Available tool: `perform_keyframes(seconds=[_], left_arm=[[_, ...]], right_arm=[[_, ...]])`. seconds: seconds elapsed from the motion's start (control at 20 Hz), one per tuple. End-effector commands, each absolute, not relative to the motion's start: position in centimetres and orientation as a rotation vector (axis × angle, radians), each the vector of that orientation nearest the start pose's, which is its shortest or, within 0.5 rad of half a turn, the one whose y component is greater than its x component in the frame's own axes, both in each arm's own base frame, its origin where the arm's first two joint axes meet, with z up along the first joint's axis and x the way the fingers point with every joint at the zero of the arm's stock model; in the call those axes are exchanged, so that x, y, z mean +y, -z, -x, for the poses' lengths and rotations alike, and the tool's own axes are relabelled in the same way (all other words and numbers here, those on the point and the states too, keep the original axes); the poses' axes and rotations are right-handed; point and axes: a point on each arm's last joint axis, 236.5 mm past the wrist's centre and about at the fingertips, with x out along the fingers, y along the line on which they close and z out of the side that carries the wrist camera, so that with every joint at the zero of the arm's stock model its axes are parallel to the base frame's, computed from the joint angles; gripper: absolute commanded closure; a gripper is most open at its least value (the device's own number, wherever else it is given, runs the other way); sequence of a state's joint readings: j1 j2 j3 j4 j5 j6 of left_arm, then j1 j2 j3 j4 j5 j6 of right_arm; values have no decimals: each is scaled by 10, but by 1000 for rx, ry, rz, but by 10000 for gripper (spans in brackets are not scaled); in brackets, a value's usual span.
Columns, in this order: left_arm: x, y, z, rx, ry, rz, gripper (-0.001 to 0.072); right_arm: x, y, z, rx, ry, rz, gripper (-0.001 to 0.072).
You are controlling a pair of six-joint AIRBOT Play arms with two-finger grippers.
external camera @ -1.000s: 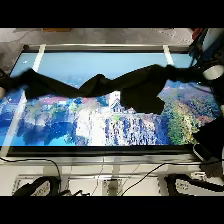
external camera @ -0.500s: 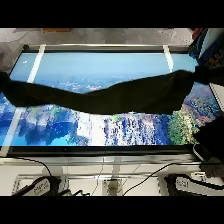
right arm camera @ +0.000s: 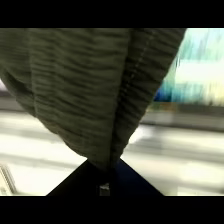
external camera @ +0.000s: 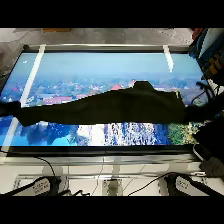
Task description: Fold the clothes and pants, and hang the long-sleeved shirts on hangers.
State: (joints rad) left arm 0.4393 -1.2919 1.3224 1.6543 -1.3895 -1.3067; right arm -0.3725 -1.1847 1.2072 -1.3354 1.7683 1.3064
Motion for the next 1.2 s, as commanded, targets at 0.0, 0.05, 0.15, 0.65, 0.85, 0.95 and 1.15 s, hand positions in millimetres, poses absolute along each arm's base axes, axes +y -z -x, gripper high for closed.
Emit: perform_keyframes(seconds=[0.0, 0.05, 0.15, 0.65, 0.85, 0.95, 1.15], left_arm=[[190, -34, -283, 1577, -253, -107, 691], [193, -29, -280, 1586, -258, -109, 691], [205, -20, -278, 1575, -286, -119, 691], [240, -63, -346, 1258, -310, -287, 692], [233, -148, -394, 926, -331, -424, 690], [220, -176, -400, 824, -329, -426, 690], [211, -81, -349, 1073, -263, -214, 691]], right_arm=[[-39, -31, -180, 1825, -126, -241, 681], [-36, -27, -167, 1837, -124, -237, 680], [-32, -20, -147, 1859, -121, -231, 681], [-13, -6, -124, 1900, -163, -284, 680], [-10, -5, -123, 1900, -174, -294, 680], [-10, -5, -123, 1900, -174, -294, 680], [-10, -5, -123, 1901, -173, -293, 680]])
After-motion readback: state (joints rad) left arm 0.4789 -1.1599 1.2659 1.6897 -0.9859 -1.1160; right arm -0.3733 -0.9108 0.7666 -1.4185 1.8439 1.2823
